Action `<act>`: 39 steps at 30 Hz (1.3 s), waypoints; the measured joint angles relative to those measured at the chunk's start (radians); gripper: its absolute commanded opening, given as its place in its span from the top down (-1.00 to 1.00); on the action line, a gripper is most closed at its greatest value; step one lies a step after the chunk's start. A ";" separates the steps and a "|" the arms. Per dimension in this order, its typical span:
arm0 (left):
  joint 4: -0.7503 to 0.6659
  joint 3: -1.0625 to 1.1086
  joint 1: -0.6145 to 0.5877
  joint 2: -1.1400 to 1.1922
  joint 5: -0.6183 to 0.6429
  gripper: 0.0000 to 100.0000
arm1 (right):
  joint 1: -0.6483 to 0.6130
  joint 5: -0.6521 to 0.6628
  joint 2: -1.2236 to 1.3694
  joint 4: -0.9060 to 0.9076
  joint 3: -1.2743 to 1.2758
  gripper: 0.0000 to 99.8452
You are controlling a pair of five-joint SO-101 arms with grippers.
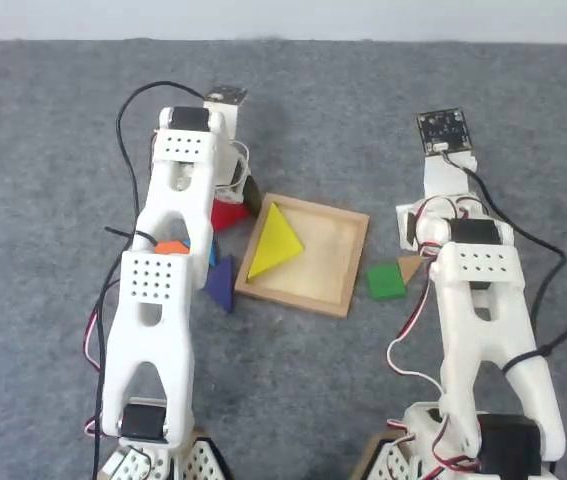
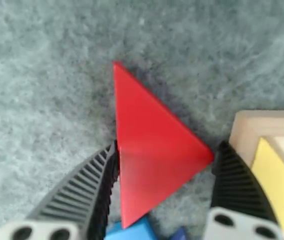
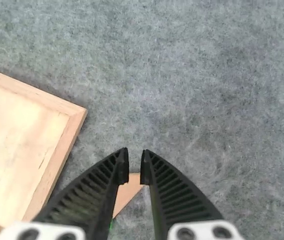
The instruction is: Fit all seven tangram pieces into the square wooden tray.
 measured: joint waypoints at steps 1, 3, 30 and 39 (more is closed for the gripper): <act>0.000 0.000 0.000 0.000 0.003 0.38 | 0.000 0.003 0.000 0.000 0.000 0.88; 0.000 0.000 0.000 0.000 0.006 0.38 | 0.000 0.005 0.000 0.000 0.000 0.88; 0.000 -0.041 0.009 -0.003 -0.014 0.64 | 0.000 0.006 0.000 0.000 0.000 0.88; 0.000 -0.043 0.014 -0.003 -0.037 0.70 | 0.002 0.006 0.000 0.000 0.000 0.88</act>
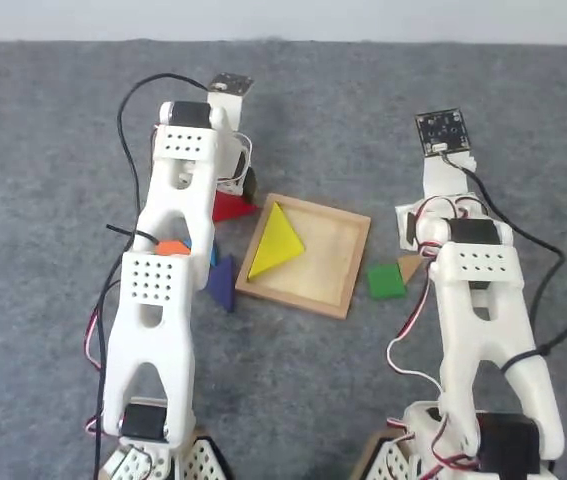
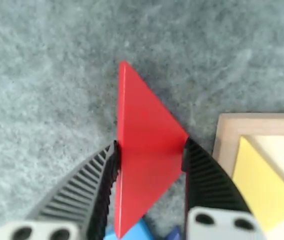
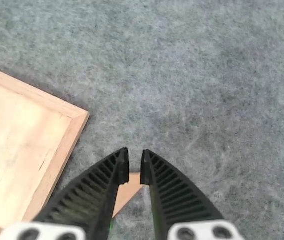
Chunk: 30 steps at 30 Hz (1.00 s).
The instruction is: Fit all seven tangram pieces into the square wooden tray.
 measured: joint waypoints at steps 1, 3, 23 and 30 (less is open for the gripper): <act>0.000 0.000 0.003 -0.002 -0.005 0.73 | 0.000 0.000 0.000 0.000 0.000 0.88; 0.000 -0.002 0.009 -0.003 -0.009 0.77 | -0.003 0.000 0.000 0.000 0.000 0.88; 0.000 0.000 0.035 0.011 -0.041 0.49 | -0.002 0.000 0.000 -0.018 0.000 0.88; 0.000 0.006 0.018 0.009 -0.063 0.38 | -0.003 0.000 0.000 -0.018 0.000 0.88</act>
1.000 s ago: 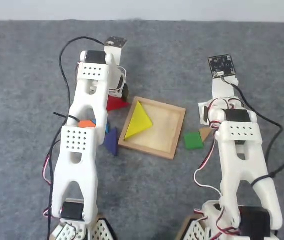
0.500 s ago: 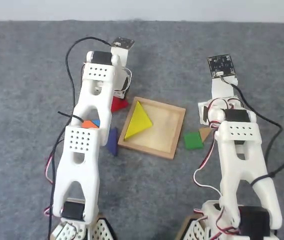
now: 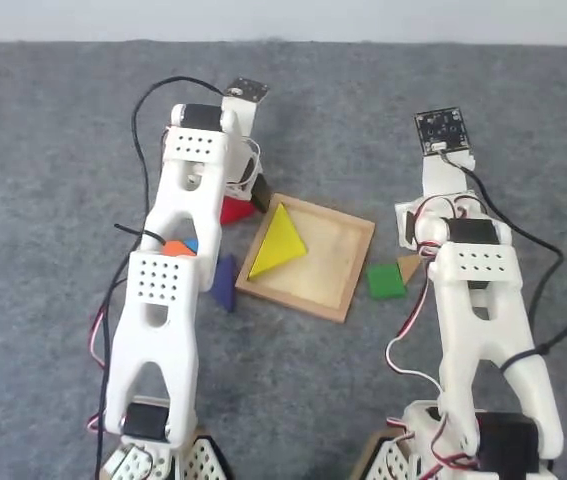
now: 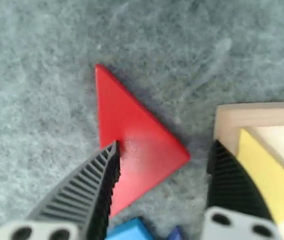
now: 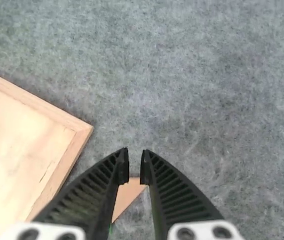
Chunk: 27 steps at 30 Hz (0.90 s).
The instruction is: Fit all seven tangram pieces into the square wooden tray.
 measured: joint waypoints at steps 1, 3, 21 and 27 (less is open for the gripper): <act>0.000 0.003 -0.008 -0.002 0.008 0.38 | 0.000 0.000 0.000 0.000 0.000 0.88; 0.000 0.006 -0.026 0.000 0.011 0.38 | 0.002 0.000 0.000 0.000 0.000 0.88; 0.000 0.341 -0.037 -0.173 0.018 0.47 | 0.003 0.000 0.000 -0.009 0.021 0.88; -0.002 0.674 0.044 -0.408 0.008 0.46 | 0.000 0.000 0.000 -0.009 0.021 0.88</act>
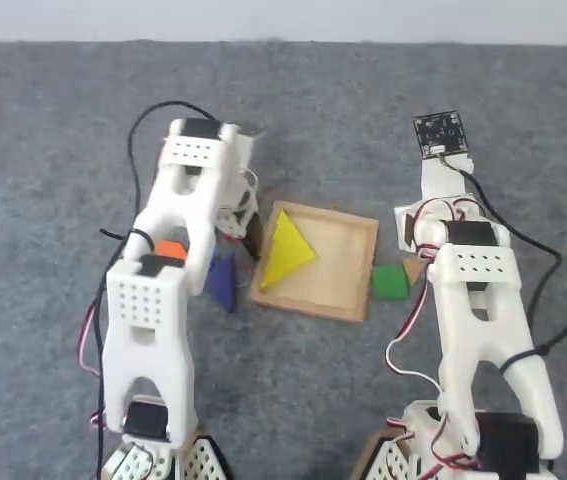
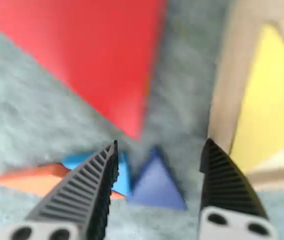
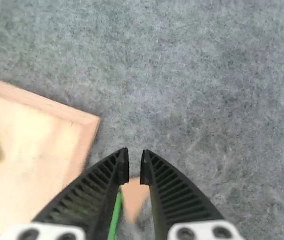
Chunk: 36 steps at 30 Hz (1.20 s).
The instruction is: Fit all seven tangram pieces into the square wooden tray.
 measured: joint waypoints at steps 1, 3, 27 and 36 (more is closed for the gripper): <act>-0.002 0.009 0.015 -0.026 -0.015 0.47 | 0.002 0.000 0.000 0.000 0.000 0.88; -0.031 0.011 0.029 -0.072 -0.075 0.47 | 0.005 0.000 0.000 0.000 0.000 0.88; -0.667 -0.497 -0.190 0.330 -0.140 0.48 | 0.005 0.000 0.000 0.000 0.000 0.88; -0.126 -0.867 -0.189 0.517 -0.109 0.68 | 0.005 0.000 0.000 0.000 0.000 0.88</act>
